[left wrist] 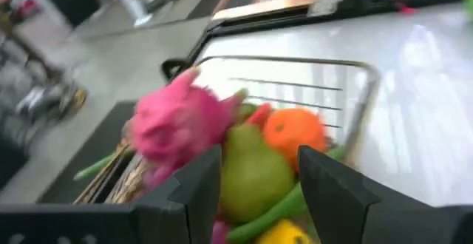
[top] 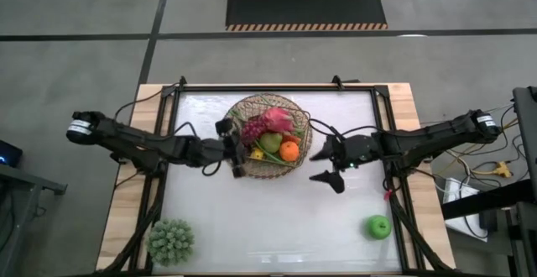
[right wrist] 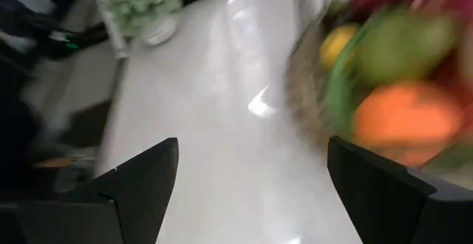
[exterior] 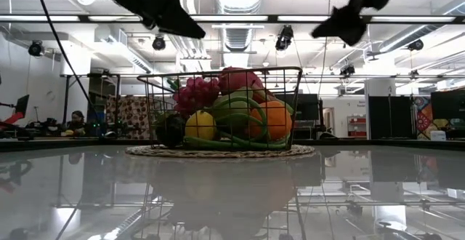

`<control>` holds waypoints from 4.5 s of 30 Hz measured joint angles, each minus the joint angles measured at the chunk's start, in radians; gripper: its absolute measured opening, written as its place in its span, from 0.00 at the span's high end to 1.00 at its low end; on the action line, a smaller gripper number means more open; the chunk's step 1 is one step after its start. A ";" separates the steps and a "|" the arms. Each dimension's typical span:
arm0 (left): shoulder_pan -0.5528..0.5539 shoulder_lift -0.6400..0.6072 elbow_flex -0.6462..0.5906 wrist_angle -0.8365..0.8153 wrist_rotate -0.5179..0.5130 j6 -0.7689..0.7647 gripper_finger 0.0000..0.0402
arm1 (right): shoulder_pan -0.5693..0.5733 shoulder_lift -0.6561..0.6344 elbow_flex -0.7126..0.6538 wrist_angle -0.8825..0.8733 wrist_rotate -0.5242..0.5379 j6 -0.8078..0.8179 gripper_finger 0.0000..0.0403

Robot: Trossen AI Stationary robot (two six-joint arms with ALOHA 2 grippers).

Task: Build produce basket
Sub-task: Put the apple into the wire basket

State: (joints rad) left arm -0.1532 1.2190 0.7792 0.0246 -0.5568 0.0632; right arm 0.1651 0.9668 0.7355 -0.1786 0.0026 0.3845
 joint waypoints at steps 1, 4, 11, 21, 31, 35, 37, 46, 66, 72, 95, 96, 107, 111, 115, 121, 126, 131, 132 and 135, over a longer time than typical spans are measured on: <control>-0.020 0.007 0.000 0.017 0.001 0.026 0.60 | 0.008 0.000 0.006 -0.022 -0.030 0.072 0.19; -0.067 0.032 -0.001 0.108 0.002 0.109 0.60 | 0.063 0.000 0.014 -0.057 -0.078 0.272 0.19; -0.104 0.083 -0.001 0.274 0.004 0.239 0.60 | 0.253 0.006 0.014 -0.059 -0.045 0.570 0.19; -0.113 0.146 -0.001 0.422 0.003 0.207 0.60 | 0.295 0.120 0.119 -0.188 0.001 0.532 0.19; -0.144 0.137 0.003 0.435 0.004 0.204 0.60 | 0.349 0.404 0.436 -0.992 -0.010 0.738 0.19; -0.144 0.136 0.004 0.430 0.004 0.206 0.60 | 0.394 0.445 0.512 -1.265 -0.050 0.916 0.19; -0.143 0.135 0.004 0.430 0.004 0.212 0.60 | 0.422 0.439 0.516 -1.304 -0.080 0.978 0.19; -0.143 0.135 0.004 0.430 0.003 0.235 0.60 | 0.554 0.303 0.404 -1.214 -0.187 1.329 0.19; -0.143 0.134 0.004 0.430 0.000 0.267 0.60 | 0.820 0.215 0.099 -0.663 -0.189 1.842 0.09; -0.143 0.132 0.004 0.430 -0.001 0.285 0.60 | 0.821 0.229 0.139 -0.742 -0.184 1.857 0.09; -0.143 0.132 0.003 0.430 -0.001 0.294 0.60 | 0.821 0.431 0.211 -0.644 -0.134 1.803 0.09; -0.143 0.132 0.003 0.430 -0.001 0.294 0.60 | 0.821 0.440 0.212 -0.643 -0.134 1.803 0.09; -0.151 0.124 0.001 0.428 -0.001 0.313 0.60 | 0.805 0.426 0.209 -0.651 -0.009 1.764 0.29; -0.175 0.093 -0.001 0.430 -0.001 0.348 0.60 | 0.734 0.385 0.257 -0.707 0.107 1.596 0.28; -0.186 0.062 -0.010 0.433 0.002 0.367 0.60 | 0.577 0.357 0.351 -0.786 0.170 1.297 0.27; -0.186 0.008 -0.087 0.478 0.004 0.369 0.60 | 0.274 0.374 0.567 -0.847 0.163 0.763 0.26; -0.186 -0.066 -0.159 0.555 0.002 0.432 0.60 | 0.104 0.449 0.795 -0.913 0.154 0.446 0.26; -0.185 -0.170 -0.202 0.583 -0.001 0.475 0.60 | -0.033 0.564 1.013 -1.045 0.157 0.235 0.26; -0.185 -0.185 -0.215 0.582 -0.002 0.474 0.60 | -0.055 0.593 1.051 -1.067 0.157 0.207 0.26; -0.185 -0.230 -0.256 0.577 -0.002 0.474 0.60 | -0.116 0.674 1.148 -1.131 0.149 0.147 0.26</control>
State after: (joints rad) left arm -0.3382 0.9892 0.5236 0.6014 -0.5583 0.5373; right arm 0.0488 1.6412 1.8830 -1.3100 0.1511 0.5316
